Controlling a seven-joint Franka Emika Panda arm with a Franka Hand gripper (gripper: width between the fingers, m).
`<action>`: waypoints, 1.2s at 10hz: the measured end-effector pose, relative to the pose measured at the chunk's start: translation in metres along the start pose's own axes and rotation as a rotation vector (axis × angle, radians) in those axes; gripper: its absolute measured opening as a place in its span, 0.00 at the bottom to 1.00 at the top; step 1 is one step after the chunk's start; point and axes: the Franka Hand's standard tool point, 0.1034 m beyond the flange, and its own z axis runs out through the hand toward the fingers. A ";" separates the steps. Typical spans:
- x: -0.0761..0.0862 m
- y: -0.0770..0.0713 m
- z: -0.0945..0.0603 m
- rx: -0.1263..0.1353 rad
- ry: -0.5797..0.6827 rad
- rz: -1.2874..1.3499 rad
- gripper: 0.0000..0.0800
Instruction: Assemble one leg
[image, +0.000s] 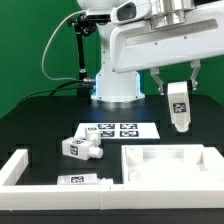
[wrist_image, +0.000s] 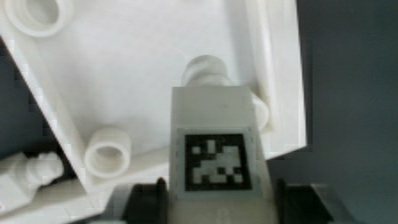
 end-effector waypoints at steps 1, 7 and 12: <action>0.006 -0.006 0.003 -0.020 0.095 -0.088 0.36; 0.017 -0.037 0.015 -0.002 0.319 -0.212 0.36; 0.011 -0.040 0.046 -0.030 0.312 -0.346 0.36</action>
Offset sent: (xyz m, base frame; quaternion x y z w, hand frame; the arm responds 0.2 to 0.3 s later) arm 0.0376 0.0132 0.0062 -0.0983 0.2131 -0.1030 0.9666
